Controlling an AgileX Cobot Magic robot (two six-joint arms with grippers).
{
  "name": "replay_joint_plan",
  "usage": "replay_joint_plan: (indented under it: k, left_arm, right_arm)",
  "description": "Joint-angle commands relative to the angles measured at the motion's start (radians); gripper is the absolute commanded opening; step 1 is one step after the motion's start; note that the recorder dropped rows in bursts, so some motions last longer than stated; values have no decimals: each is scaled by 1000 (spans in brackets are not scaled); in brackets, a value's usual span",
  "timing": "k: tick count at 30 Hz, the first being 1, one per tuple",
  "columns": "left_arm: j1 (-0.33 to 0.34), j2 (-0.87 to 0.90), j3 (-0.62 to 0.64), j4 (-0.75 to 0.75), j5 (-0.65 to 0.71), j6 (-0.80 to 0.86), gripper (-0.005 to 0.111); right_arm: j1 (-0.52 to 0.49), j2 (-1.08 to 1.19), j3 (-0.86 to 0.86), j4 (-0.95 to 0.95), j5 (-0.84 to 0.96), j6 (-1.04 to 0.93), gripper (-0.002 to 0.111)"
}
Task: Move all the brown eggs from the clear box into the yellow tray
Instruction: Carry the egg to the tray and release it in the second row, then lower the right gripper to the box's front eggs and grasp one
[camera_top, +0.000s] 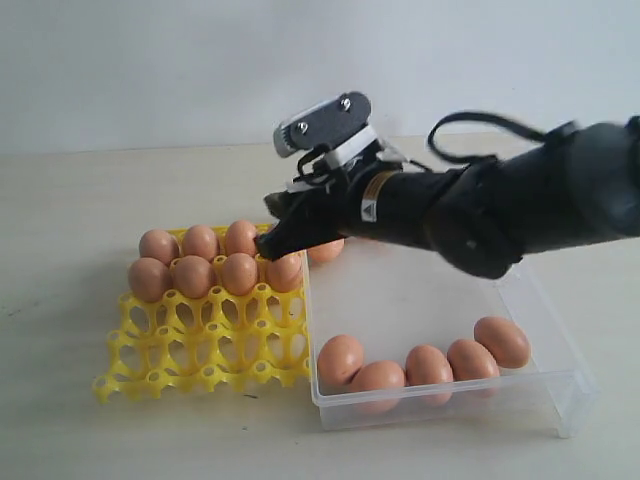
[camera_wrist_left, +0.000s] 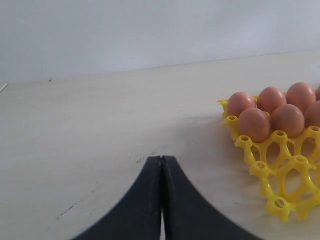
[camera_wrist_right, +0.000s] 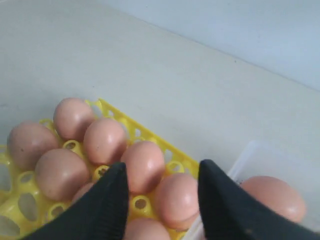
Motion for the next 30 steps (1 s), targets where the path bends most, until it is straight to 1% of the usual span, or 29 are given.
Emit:
replay_joint_plan:
  k: [1,2,6,8,10,12,15,18,20,22,24,30]
  left_arm:
    - [-6,3,-5,-5,-4,-4,0]
    - [-6,3,-5,-5,-4,-4,0]
    - [-6,3,-5,-5,-4,-4,0]
    - [-6,3,-5,-5,-4,-4,0]
    - [-6,3,-5,-5,-4,-4,0]
    - [-6,3,-5,-5,-4,-4,0]
    - [-6,3,-5,-5,-4,-4,0]
    - [-6,3,-5,-5,-4,-4,0]
    - [-6,3,-5,-5,-4,-4,0]
    - [-6,3,-5,-5,-4,-4,0]
    - [-6,3,-5,-5,-4,-4,0]
    - [-6,3,-5,-5,-4,-4,0]
  right_arm:
    - [-29,-242,-28,0,441,-58,-1]
    - [-36,-265,-40,0,526,-42,0]
    - [-71,-313,-112,-11,971,116,0]
    - [-88,-313,-131,-29,1182,140,0]
    - [-99,-311,-125,-32,1280,147,1]
    - [-99,-311,-113,-34,1292,145,4]
    - [-99,-306,-88,-34,1287,145,15]
    - [-99,-273,-79,-58,1279,147,31]
    - [-99,-234,-79,-85,1268,144,43]
    - [-99,-195,-79,-107,1272,136,52]
    - [-99,-156,-79,-131,1280,136,55]
    - [-99,-69,-79,-176,1253,117,55]
